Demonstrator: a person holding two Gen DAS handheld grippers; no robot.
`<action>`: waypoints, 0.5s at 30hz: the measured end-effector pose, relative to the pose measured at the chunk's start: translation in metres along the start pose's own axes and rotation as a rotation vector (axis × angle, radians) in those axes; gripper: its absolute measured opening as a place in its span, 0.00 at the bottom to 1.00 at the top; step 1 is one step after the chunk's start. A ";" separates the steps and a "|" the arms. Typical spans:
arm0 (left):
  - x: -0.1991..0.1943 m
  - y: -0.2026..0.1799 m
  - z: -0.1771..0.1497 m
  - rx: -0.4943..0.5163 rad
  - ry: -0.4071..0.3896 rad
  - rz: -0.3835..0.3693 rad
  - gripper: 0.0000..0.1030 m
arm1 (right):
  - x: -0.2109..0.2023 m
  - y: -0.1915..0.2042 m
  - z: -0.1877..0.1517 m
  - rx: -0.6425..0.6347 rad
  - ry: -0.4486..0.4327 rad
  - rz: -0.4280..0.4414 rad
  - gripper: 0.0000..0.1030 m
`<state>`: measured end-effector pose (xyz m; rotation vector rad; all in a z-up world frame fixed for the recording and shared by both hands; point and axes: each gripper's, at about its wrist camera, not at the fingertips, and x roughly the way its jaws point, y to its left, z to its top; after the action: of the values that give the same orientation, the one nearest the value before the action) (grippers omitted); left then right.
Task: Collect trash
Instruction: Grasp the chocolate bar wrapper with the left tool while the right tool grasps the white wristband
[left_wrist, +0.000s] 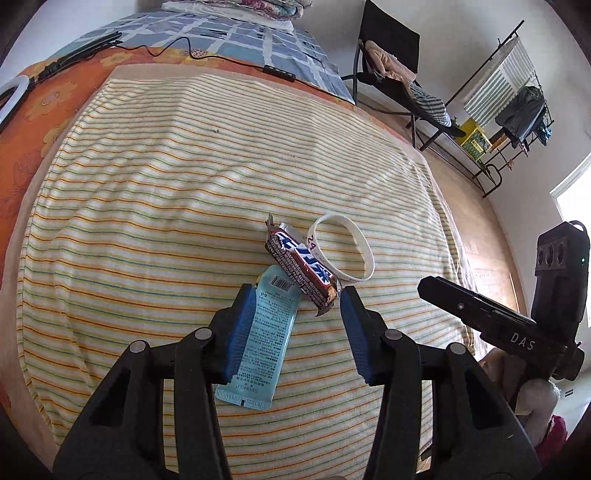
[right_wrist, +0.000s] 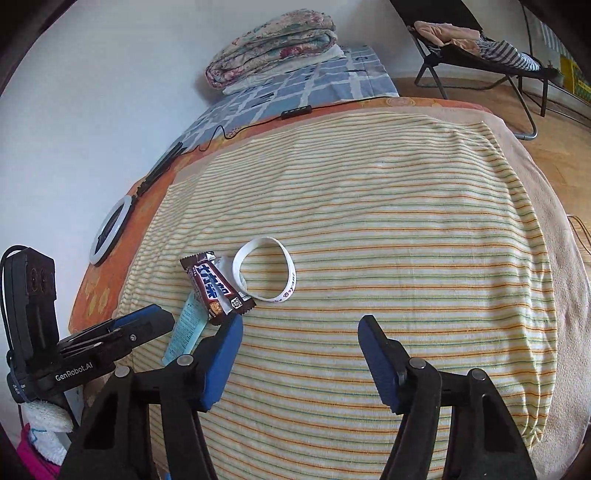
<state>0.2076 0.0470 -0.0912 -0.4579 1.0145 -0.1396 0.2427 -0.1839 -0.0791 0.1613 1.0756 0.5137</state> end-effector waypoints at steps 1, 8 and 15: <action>0.002 0.001 0.004 -0.012 0.001 -0.006 0.44 | 0.005 0.000 0.003 0.005 0.006 0.004 0.60; 0.024 0.010 0.018 -0.070 0.021 -0.032 0.42 | 0.037 -0.003 0.021 0.045 0.038 0.025 0.51; 0.036 0.013 0.025 -0.086 0.031 -0.045 0.26 | 0.059 -0.002 0.028 0.064 0.060 0.017 0.41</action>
<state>0.2464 0.0549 -0.1142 -0.5584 1.0441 -0.1436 0.2896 -0.1539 -0.1132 0.2121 1.1506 0.5024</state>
